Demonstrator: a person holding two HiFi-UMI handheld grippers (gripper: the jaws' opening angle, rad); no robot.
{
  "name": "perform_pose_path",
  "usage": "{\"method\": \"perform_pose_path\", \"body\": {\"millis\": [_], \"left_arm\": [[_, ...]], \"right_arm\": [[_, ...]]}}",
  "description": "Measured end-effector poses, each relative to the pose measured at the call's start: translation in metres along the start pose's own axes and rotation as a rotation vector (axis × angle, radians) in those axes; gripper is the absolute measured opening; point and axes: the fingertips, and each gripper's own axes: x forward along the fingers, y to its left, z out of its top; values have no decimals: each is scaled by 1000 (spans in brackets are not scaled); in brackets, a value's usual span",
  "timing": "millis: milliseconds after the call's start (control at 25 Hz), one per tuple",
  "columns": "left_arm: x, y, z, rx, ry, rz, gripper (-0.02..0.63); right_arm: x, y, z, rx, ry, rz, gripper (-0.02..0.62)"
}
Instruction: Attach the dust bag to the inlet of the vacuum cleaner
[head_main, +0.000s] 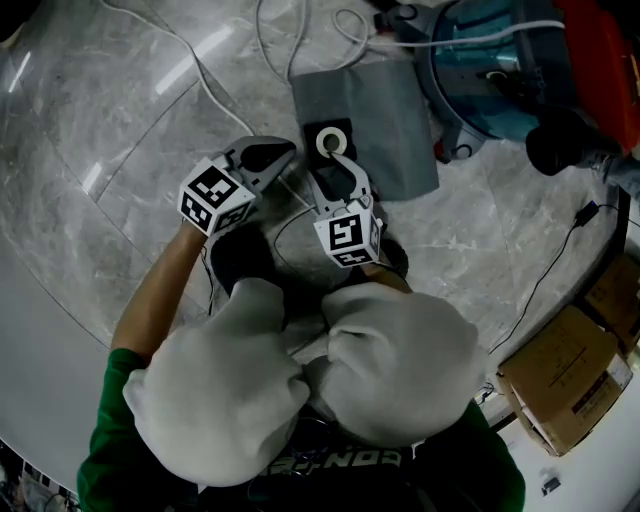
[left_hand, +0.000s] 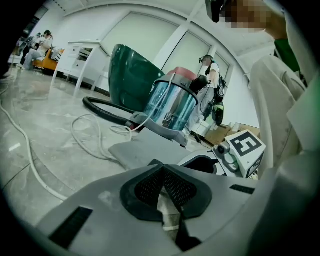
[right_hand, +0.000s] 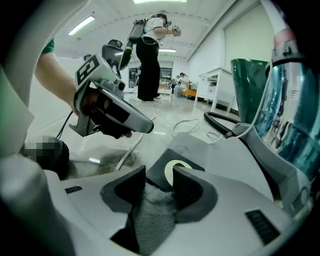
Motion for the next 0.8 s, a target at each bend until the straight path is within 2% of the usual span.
{"method": "perform_pose_path", "body": {"millis": [360,800], "left_arm": [[38,-22,23,59,0,-73,5],[96,-50,55,161,37,-137,5]], "right_arm": [[-41,-47,23,120,-111,-122,172],[-71,-94,18,230,-164,-236,86]]}}
